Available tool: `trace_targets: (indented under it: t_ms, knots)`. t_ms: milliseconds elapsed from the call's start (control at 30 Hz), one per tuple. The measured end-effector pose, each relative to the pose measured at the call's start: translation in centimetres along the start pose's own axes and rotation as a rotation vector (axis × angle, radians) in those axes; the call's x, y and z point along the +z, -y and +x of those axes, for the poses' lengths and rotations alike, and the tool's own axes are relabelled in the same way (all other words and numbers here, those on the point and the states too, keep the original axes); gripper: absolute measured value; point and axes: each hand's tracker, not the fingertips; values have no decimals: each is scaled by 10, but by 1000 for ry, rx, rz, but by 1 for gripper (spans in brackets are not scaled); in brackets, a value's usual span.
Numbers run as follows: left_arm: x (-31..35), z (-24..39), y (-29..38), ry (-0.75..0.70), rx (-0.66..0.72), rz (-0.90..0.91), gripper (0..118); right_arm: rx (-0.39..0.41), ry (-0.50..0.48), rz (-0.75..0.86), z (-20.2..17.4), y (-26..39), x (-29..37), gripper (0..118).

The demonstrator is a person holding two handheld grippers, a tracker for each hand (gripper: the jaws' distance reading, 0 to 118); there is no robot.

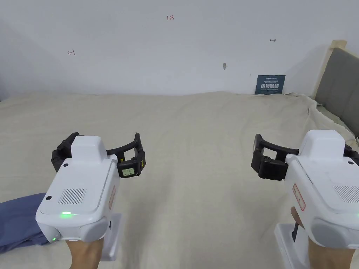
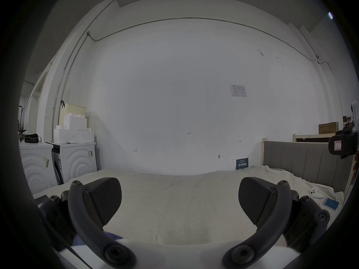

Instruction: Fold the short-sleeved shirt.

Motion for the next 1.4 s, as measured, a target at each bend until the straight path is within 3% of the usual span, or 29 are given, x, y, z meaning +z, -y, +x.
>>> trace_targets:
  t_ms: [1400]
  knots:
    - [0,-3,0,1,11,7,118,14,12,9,-4,0,-1,118]
